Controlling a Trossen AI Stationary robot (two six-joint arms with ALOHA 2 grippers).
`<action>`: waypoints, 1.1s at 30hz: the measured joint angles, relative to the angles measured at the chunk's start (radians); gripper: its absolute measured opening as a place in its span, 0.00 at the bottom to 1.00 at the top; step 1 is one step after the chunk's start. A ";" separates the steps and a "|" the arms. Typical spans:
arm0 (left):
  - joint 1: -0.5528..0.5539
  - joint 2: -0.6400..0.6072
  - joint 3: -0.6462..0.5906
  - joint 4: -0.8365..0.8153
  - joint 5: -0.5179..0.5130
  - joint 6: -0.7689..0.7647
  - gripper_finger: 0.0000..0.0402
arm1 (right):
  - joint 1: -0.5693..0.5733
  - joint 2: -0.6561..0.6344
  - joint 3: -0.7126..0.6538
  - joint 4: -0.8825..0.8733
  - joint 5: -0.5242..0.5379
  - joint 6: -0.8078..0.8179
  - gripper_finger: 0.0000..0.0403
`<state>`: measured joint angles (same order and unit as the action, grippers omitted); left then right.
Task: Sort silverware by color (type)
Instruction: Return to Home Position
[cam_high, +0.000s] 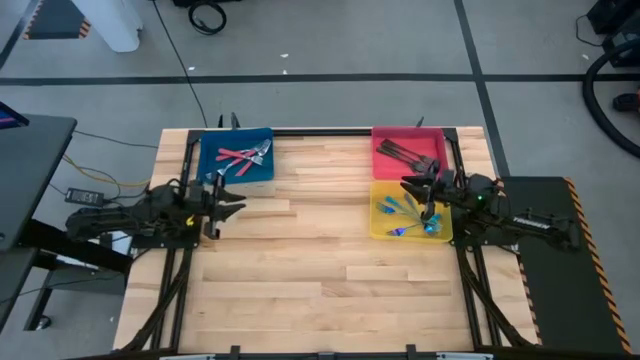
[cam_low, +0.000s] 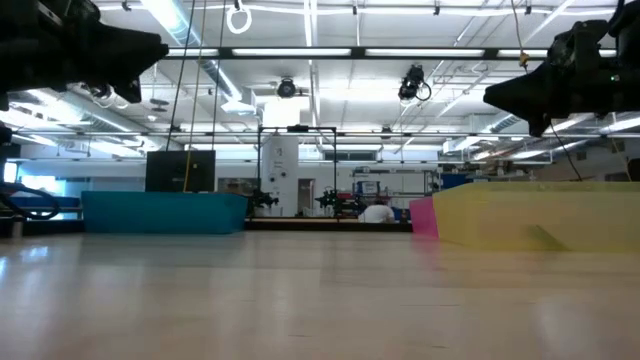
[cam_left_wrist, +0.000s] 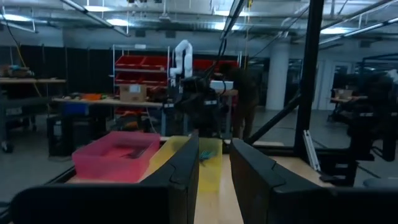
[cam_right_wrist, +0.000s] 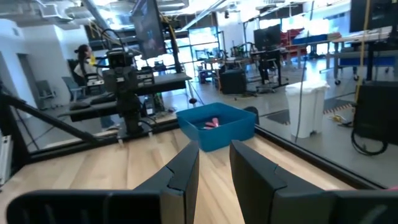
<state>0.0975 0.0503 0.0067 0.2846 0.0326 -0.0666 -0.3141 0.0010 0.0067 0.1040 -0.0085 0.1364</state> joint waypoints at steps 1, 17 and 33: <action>-0.001 -0.011 0.000 -0.003 0.000 0.000 0.22 | 0.007 0.000 0.000 0.000 0.000 0.000 0.25; 0.000 -0.046 0.000 0.014 0.000 0.000 0.22 | 0.074 0.000 0.000 0.000 0.000 0.000 0.25; -0.001 -0.046 0.000 0.014 0.000 0.000 0.22 | 0.072 0.001 0.000 0.000 0.000 0.000 0.25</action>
<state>0.0970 0.0040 0.0063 0.2982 0.0322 -0.0669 -0.2420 0.0017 0.0067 0.1040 -0.0089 0.1364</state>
